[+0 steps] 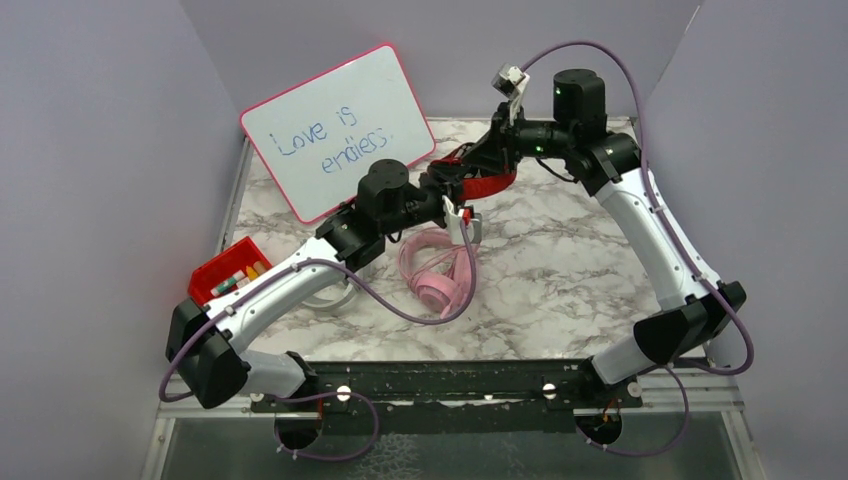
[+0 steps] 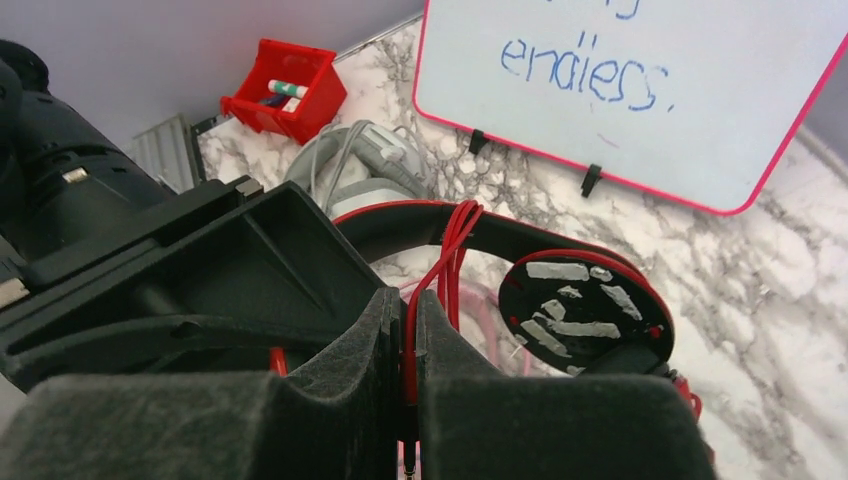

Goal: Wrap the headphones
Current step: Wrap the headphones cable around the headphones.

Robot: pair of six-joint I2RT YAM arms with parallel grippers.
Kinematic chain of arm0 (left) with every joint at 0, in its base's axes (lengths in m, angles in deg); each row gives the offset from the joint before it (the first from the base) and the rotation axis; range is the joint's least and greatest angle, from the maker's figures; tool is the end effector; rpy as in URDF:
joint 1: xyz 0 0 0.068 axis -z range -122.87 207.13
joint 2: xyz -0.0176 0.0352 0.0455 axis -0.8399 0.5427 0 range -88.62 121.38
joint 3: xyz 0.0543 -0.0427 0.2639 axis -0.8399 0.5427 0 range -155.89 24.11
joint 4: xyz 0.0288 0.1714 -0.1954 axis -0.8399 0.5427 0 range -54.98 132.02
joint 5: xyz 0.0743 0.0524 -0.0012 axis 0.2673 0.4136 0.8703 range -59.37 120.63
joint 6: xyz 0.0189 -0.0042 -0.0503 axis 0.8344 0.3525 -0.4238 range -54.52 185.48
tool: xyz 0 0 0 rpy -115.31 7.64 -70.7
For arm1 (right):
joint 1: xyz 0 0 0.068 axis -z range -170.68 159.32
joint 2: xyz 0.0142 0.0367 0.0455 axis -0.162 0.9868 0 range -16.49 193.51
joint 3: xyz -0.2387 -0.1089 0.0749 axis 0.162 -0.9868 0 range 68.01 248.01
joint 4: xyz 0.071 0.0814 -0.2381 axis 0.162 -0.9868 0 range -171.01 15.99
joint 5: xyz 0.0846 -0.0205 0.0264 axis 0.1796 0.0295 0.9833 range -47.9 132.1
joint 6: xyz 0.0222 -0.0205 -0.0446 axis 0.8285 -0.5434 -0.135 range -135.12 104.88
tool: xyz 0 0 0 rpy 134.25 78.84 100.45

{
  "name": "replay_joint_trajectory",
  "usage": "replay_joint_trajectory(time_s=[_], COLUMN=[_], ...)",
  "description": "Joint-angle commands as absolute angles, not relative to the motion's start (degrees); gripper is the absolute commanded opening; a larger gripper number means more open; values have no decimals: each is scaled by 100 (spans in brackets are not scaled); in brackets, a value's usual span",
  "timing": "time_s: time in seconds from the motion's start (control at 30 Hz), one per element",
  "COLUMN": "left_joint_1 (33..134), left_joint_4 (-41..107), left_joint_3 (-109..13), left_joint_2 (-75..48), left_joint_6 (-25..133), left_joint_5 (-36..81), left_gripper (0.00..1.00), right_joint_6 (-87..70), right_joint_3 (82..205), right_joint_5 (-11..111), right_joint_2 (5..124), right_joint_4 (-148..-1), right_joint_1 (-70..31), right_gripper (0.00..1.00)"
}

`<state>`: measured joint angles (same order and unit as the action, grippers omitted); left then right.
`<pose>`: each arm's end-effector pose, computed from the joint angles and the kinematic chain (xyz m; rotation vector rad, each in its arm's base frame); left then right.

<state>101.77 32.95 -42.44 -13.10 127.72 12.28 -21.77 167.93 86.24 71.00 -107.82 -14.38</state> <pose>0.2144 -0.2275 0.3772 1.4825 0.8021 -0.0401 0.2898 0.1543 0.4524 -0.9919 1.6740 0.9417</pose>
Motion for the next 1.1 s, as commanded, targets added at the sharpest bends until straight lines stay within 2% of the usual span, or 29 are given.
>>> replay_joint_trajectory(time_s=[0.0,0.1,0.23,0.57,0.7,0.8,0.97,1.07], left_joint_1=[10108,10109,10109,10108,10108,10108,10108,10108], left_joint_4=[3332,3313,3253,3139,3172,3181,3148,3164], left_joint_3=[-4417,-4448,-4482,-4406,-4379,-4375,-4355,-4400], left_joint_2=[-1176,-1118,-1060,-1091,-1149,-1159,-1209,-1183], left_joint_6=[12813,12813,12784,12784,12813,12798,12792,12805], left_joint_5=[1677,1699,1723,1736,1773,1749,1741,1774], left_gripper=[0,0,0,0,0,0,0,0], right_joint_6=[-1136,-1035,-983,-951,-853,-739,-747,-819], right_joint_3=[17309,17532,17178,17207,17093,17101,17340,17367], right_joint_5=[8362,8205,7929,7467,7221,7103,6959,6323], right_joint_2=[7160,7317,7108,6887,6700,6588,6534,6412], right_joint_4=[-11171,-11612,-11628,-11984,-12011,-11937,-12096,-12095], right_joint_1=[-1502,-1561,-1616,-1617,-1620,-1620,-1617,-1617], right_gripper=[1,1,1,8,22,37,45,51])
